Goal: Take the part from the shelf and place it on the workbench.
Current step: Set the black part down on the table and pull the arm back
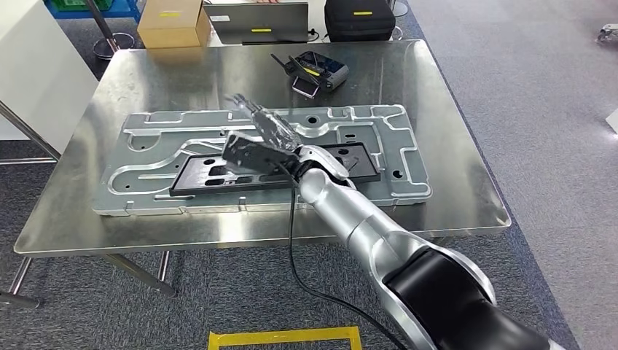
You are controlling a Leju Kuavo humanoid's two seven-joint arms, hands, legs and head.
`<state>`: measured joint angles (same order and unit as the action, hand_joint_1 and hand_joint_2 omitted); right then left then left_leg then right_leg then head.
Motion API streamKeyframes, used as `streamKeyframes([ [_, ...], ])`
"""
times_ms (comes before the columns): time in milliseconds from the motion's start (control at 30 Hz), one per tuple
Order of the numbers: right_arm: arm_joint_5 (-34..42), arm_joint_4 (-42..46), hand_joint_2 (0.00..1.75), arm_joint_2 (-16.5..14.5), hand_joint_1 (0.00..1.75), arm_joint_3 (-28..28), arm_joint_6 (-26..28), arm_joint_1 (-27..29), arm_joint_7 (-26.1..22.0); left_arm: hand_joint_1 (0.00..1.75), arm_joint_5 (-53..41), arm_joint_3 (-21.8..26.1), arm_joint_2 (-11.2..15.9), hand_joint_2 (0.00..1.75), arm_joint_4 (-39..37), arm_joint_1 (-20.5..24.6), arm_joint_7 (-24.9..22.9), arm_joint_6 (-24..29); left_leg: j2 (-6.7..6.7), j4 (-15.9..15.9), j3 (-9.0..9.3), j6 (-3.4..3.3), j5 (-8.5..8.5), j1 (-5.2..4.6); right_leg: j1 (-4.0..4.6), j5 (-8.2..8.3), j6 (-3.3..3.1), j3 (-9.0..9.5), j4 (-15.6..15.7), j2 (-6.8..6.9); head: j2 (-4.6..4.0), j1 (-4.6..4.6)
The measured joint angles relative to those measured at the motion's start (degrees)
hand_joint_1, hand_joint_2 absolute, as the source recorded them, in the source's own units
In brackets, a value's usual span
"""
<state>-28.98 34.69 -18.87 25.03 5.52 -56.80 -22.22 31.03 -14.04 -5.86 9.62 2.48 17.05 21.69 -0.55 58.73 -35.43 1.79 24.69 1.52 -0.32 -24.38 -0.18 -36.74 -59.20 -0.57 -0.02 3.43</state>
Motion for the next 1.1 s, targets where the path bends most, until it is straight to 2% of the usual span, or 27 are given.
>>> streamKeyframes([
  [100, 14.02, 13.56, 1.75, 0.00, 0.00, -5.23, -0.21, 6.06, -2.26, 0.00, 0.19, 0.21, 0.00, 0.00, 0.00, -0.11, 0.69, 0.13, -0.05, 0.00, 0.03, 0.00, 0.00, 0.00, 0.00, -0.03, 0.02, 0.05, 0.01, 0.08, 0.00, 0.01],
  [200, 25.04, 29.98, 1.75, 1.51, 0.00, -7.54, 0.47, 13.56, -4.99, 0.00, 0.58, 0.35, 0.00, 0.00, 0.00, -0.29, 1.51, 0.21, -0.08, 0.01, 0.06, -0.02, 0.02, -0.03, 0.00, -0.06, 0.04, 0.10, 0.05, 0.14, 0.00, 0.00],
  [267, 27.88, 41.53, 1.75, 3.66, 0.00, -8.15, 0.88, 19.14, -7.92, 0.00, 0.89, 0.52, 0.01, 0.00, 0.00, -0.43, 1.82, 0.20, -0.11, 0.13, 0.07, -0.24, 0.16, -0.10, -0.10, -0.08, 0.15, 0.20, 0.15, 0.18, 0.00, 0.00],
  [400, 29.75, 61.62, 1.75, 7.63, 0.00, -9.97, 0.54, 30.06, -12.27, 0.00, 1.78, 1.36, 0.07, 0.00, 0.00, -0.77, 2.24, -0.23, -0.08, 0.48, 0.26, -1.25, 0.70, -0.34, -0.45, -0.15, 0.69, 0.63, 0.39, 0.13, 0.00, 0.01],
  [500, 28.27, 71.95, 1.75, 9.32, 0.00, -11.54, 0.46, 36.84, -13.60, 0.00, 2.93, 2.07, -0.07, 0.00, 0.00, -0.80, 2.81, -1.09, 0.07, -1.30, 1.61, -1.99, 0.05, -0.08, -0.44, -0.60, 1.27, 1.32, 0.34, 0.18, 0.00, 0.01],
  [567, 24.15, 76.46, 0.87, 10.37, 0.00, -12.47, 1.76, 41.16, -14.61, 0.00, 3.69, 2.67, -0.31, 0.00, 0.00, -0.81, 3.79, -1.65, 0.24, -2.78, 2.72, -2.42, -0.60, 0.25, -0.47, -3.25, 1.68, 0.09, -3.41, 0.22, 0.00, 0.00],
  [633, 19.37, 79.36, 0.00, 11.45, 0.00, -13.29, 3.83, 45.89, -15.61, 0.00, 4.31, 3.27, -0.57, 0.00, 0.00, -0.81, 4.72, -2.13, 0.30, -3.03, 2.92, -2.43, -0.81, 0.23, -0.70, -7.05, 2.14, -2.89, -10.17, 0.22, 0.00, 0.00],
  [667, 16.97, 80.32, 0.00, 11.96, 0.00, -13.65, 5.06, 48.31, -16.01, 0.00, 4.60, 3.58, -0.72, 0.00, 0.00, -0.83, 5.08, -2.32, 0.30, -2.94, 2.86, -2.33, -0.86, 0.27, -0.90, -8.05, 2.40, -3.93, -12.61, 0.23, 0.00, 0.00],
  [700, 14.84, 80.98, 0.00, 12.41, 0.00, -13.99, 6.24, 50.59, -16.34, 0.00, 4.85, 3.88, -0.86, 0.00, 0.00, -0.86, 5.33, -2.44, 0.30, -2.77, 2.75, -2.17, -0.90, 0.36, -1.15, -8.01, 2.66, -4.00, -13.14, 0.25, 0.00, 0.00],
  [733, 13.01, 81.47, 0.00, 12.82, 0.00, -14.30, 7.35, 52.62, -16.48, 0.00, 5.11, 4.18, -1.01, 0.00, 0.00, -0.87, 5.52, -2.50, 0.30, -2.52, 2.58, -1.95, -0.84, 0.52, -1.45, -6.89, 2.95, -2.84, -11.33, 0.30, 0.00, 0.00],
  [800, 10.92, 82.12, 0.00, 13.60, 0.00, -15.02, 8.94, 55.95, -15.79, 0.00, 5.51, 4.67, -1.19, 0.00, 0.00, -0.83, 5.70, -2.56, 0.26, -1.66, 2.19, -1.20, -0.51, 0.79, -1.92, -3.87, 3.48, 1.50, -4.08, 0.41, 0.00, 0.00],
  [833, 10.57, 82.34, 0.00, 13.96, 0.00, -15.43, 9.46, 57.43, -15.10, 0.00, 5.72, 4.92, -1.23, 0.00, 0.00, -0.79, 5.73, -2.59, 0.21, -1.16, 2.01, -0.71, -0.29, 0.76, -2.00, -2.91, 3.30, 3.10, -1.25, 0.34, 0.00, 0.01],
  [867, 10.54, 82.45, 0.00, 14.34, 0.00, -15.89, 9.81, 58.72, -14.25, 0.00, 5.86, 5.19, -1.25, 0.00, 0.00, -0.74, 5.70, -2.61, 0.18, -0.79, 1.90, -0.25, -0.14, 0.66, -1.95, -2.54, 2.92, 3.83, 0.11, 0.25, 0.00, 0.02],
  [967, 11.15, 82.39, 0.00, 15.55, 0.00, -17.40, 10.08, 61.34, -12.12, 0.00, 6.13, 5.79, -1.34, 0.00, 0.00, -0.64, 5.33, -2.64, 0.14, -0.91, 1.80, 0.94, -0.26, 0.71, -1.64, -2.12, 1.15, 3.29, -0.01, 0.08, 0.00, 0.02],
  [1000, 11.40, 82.30, 0.00, 15.90, 0.00, -17.92, 10.04, 61.89, -11.36, 0.00, 6.16, 5.90, -1.36, 0.00, 0.00, -0.62, 5.24, -2.68, 0.18, -0.51, 1.51, 1.21, 0.35, 0.85, -1.62, -1.83, 0.61, 3.01, 0.01, 0.14, 0.00, 0.02],
  [1033, 11.64, 82.16, 0.00, 16.24, 0.00, -18.42, 9.99, 62.45, -10.63, 0.00, 6.18, 5.98, -1.37, 0.00, 0.00, -0.59, 5.21, -2.76, 0.24, 0.98, 0.80, 1.32, 1.83, 0.93, -1.64, -1.48, 0.10, 2.64, 0.09, 0.26, 0.00, 0.03],
  [1100, 12.02, 81.64, 0.00, 16.90, 0.00, -19.47, 9.94, 63.77, -9.30, 0.00, 6.19, 6.07, -1.36, 0.00, 0.00, -0.49, 5.26, -3.13, 0.36, 7.57, -1.73, 1.13, 6.88, 0.85, -1.35, -0.75, -0.63, 1.71, 0.17, 0.57, 0.00, 0.03],
])
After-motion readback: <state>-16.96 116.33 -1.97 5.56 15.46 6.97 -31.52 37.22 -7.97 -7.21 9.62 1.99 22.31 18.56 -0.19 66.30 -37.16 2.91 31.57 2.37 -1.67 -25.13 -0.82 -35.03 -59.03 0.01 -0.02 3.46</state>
